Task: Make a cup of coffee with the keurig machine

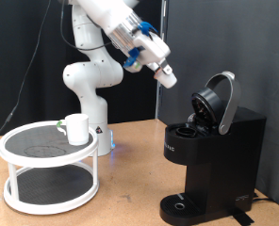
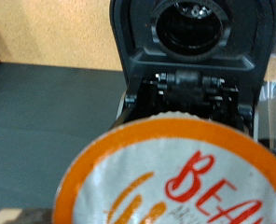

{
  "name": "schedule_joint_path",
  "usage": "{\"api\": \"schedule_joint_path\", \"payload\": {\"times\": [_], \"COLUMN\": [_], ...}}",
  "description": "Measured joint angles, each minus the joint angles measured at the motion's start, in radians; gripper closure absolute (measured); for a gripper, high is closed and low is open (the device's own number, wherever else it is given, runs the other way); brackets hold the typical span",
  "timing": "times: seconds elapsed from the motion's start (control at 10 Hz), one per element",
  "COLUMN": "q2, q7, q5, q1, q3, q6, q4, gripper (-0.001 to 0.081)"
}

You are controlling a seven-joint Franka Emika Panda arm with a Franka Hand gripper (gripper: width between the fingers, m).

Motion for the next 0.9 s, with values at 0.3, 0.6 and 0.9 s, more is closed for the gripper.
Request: {"api": "schedule_joint_path", "payload": {"times": [0.3, 0.6, 0.9], "q2": [0.057, 0.094, 0.124], "q7": [0.012, 0.011, 0.005], "q5": [-0.016, -0.021, -0.02], "q1": [0.0, 0.0, 0.001], "q3": [0.05, 0.079, 0.103], "q6": [0.06, 0.106, 0.161], "q4": [-0.005, -0.024, -0.056], "gripper": [0.0418, 0.0418, 0.0418]}}
